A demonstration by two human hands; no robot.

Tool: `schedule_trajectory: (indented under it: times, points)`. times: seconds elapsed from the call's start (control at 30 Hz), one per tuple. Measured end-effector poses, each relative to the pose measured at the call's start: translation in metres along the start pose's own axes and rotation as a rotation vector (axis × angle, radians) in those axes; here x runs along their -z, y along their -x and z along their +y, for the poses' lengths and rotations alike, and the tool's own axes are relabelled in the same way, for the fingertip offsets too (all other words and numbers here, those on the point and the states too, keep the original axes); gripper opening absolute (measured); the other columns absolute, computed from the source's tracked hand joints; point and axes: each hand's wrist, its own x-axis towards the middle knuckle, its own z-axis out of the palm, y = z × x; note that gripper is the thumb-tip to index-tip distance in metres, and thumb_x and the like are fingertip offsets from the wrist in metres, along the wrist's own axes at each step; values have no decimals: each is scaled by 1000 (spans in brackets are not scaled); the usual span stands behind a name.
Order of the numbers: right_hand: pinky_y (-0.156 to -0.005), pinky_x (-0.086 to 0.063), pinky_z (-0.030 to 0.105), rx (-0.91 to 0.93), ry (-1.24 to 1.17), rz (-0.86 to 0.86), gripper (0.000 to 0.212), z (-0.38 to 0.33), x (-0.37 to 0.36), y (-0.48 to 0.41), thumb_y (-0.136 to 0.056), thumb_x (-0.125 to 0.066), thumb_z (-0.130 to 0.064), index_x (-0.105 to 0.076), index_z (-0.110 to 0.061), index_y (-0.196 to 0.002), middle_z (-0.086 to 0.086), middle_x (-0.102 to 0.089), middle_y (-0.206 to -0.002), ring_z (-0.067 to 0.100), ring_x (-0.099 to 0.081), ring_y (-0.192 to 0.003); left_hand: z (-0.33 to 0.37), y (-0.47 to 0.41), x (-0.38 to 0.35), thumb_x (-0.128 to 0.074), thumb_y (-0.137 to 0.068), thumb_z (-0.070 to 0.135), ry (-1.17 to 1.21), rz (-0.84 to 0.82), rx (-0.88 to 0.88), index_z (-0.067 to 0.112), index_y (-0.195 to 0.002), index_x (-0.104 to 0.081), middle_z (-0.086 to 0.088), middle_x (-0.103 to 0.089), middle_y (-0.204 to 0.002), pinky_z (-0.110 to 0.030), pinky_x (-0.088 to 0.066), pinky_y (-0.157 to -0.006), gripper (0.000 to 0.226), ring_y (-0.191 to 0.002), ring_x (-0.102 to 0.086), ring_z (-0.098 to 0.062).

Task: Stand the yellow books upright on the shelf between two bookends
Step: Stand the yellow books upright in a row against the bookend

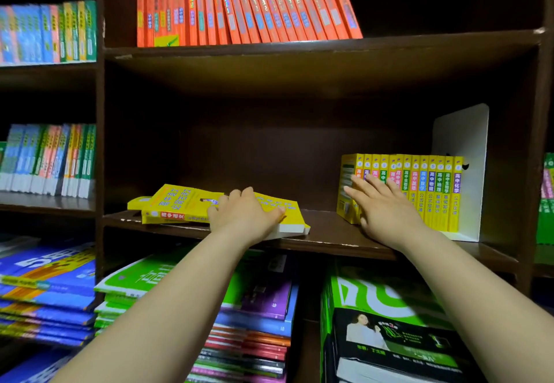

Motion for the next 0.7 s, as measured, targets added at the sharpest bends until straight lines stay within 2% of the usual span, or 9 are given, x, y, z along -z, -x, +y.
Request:
schedule_trajectory:
  times: [0.1,0.17,0.23,0.3,0.37,0.43,0.47,0.53,0.7]
  points:
    - [-117,2,39,-4,-10,1,64,1,0,0,-91,-43,-22,-8,-27,-145,-3,1,-157,18,3,-145,-4,10,6,-53,-81,49,204,172,11,16,-131,-38,-10,-41,-138,-43,-29,-102,62,-128,-34,-31]
    - [-117,2,40,-7,-18,0,64,1,-1,0,-91,-43,-23,-8,-28,-145,-3,1,-157,18,3,-145,-15,20,5,-58,-80,37,454,425,9,16,-111,-52,-11,-53,-119,-38,-35,-92,38,-115,-44,-31]
    - [-117,2,40,-5,-26,3,65,1,-1,1,-90,-43,-23,-8,-28,-145,-3,0,-157,18,2,-145,-25,33,0,-61,-79,29,774,500,78,16,-87,-49,-5,-54,-90,-29,-32,-76,19,-96,-50,-29]
    - [-117,2,40,-1,-32,0,65,1,1,1,-90,-43,-23,-8,-27,-145,-3,-1,-157,18,2,-145,-32,44,-8,-59,-80,33,1052,362,224,17,-72,-44,-2,-50,-73,-25,-34,-65,23,-76,-51,-26]
    - [-117,1,41,-2,-36,-2,65,0,1,2,-90,-43,-23,-9,-27,-145,-2,-1,-157,19,1,-145,-33,52,-12,-53,-82,43,1230,114,366,18,-69,-47,-3,-55,-73,-22,-43,-46,29,-61,-54,-24]
    - [-117,1,41,-4,-43,-2,64,0,2,2,-90,-43,-22,-10,-27,-145,-2,-2,-157,19,1,-145,-29,56,-13,-49,-80,54,1381,-124,428,16,-76,-50,-2,-61,-78,-19,-46,-39,38,-61,-60,-18]
    - [-117,1,41,-4,-48,-2,64,0,2,2,-90,-43,-22,-10,-27,-145,-2,-2,-157,19,1,-145,-27,56,-13,-49,-79,57,1432,-186,438,13,-82,-50,-3,-63,-80,-21,-48,-40,44,-64,-62,-17]
    - [-117,1,41,-3,-56,-2,64,0,2,2,-90,-43,-21,-10,-27,-145,-2,-2,-157,19,1,-145,-23,53,-11,-53,-78,55,1494,-204,444,11,-90,-47,-5,-64,-79,-23,-50,-42,46,-64,-64,-16]
    - [-117,1,43,-4,-67,5,63,0,1,2,-90,-42,-20,-12,-27,-144,-2,-2,-157,19,1,-145,-16,52,-13,-59,-82,25,1486,-132,425,11,-69,-54,-6,-63,-70,-19,-52,-40,20,-43,-64,-7]
